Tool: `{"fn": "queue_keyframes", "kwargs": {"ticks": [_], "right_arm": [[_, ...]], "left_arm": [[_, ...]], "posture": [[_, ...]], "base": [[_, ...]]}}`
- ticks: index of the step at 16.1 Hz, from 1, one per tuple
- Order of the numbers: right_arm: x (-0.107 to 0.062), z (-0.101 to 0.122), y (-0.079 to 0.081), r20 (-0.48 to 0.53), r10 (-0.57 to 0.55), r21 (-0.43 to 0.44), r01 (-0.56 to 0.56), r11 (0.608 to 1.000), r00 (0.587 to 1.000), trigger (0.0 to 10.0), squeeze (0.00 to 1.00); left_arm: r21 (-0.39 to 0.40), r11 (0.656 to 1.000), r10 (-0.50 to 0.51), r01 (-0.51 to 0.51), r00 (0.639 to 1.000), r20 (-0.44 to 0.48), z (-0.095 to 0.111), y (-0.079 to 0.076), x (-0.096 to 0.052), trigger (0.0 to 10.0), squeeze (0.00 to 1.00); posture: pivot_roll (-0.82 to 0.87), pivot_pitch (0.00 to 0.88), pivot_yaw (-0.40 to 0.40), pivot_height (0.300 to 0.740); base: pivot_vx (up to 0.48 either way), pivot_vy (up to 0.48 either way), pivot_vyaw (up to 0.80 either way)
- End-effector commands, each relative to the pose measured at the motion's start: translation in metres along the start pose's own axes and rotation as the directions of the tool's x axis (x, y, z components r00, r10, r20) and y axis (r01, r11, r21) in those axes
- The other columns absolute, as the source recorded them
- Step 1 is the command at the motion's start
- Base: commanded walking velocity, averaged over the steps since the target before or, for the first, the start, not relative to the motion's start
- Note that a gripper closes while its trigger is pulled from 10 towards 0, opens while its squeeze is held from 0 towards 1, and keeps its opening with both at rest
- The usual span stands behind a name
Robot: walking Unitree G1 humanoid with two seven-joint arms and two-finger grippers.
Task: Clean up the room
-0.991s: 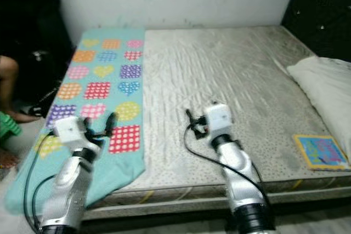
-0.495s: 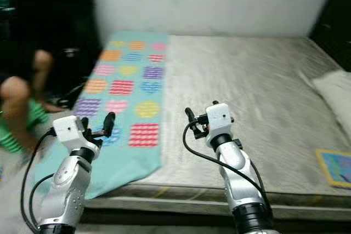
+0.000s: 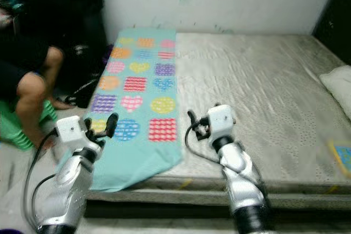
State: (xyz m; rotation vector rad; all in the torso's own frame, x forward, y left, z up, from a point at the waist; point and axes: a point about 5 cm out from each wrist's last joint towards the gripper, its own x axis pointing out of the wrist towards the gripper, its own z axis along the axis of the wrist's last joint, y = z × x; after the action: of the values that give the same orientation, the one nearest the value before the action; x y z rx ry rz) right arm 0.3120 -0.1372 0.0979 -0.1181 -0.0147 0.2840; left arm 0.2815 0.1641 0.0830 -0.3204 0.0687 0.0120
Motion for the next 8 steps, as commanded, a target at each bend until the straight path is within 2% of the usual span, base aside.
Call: {"fn": "queue_keyframes", "kwargs": {"ticks": [1, 7, 8], "right_arm": [[0.0008, 0.0022, 0.0002, 0.007, 0.010, -0.013, -0.010, 1.000, 1.000, 10.0, 0.00], [0.0022, 0.0021, 0.0003, 0.004, 0.016, -0.016, -0.016, 1.000, 1.000, 10.0, 0.00], [0.0027, 0.0022, 0.0001, 0.003, 0.017, -0.018, -0.017, 1.000, 1.000, 10.0, 0.00]], "left_arm": [[0.001, 1.000, 0.005, -0.005, 1.000, 0.005, 0.0023, 0.0002, 0.0016, 10.0, 0.00], [-0.013, 0.998, -0.058, 0.059, 0.998, 0.039, 0.0065, -0.0055, 0.0009, 10.0, 0.00], [-0.015, 0.997, -0.080, 0.081, 0.995, 0.053, 0.0084, -0.0084, 0.0013, 10.0, 0.00]], "posture": [[-0.17, 0.000, -0.003, 0.740], [-0.17, 0.000, -0.003, 0.740], [-0.17, 0.000, -0.002, 0.740]], "base": [[0.000, 0.480, 0.00], [0.000, 0.000, 0.00], [0.240, 0.000, 0.00]]}}
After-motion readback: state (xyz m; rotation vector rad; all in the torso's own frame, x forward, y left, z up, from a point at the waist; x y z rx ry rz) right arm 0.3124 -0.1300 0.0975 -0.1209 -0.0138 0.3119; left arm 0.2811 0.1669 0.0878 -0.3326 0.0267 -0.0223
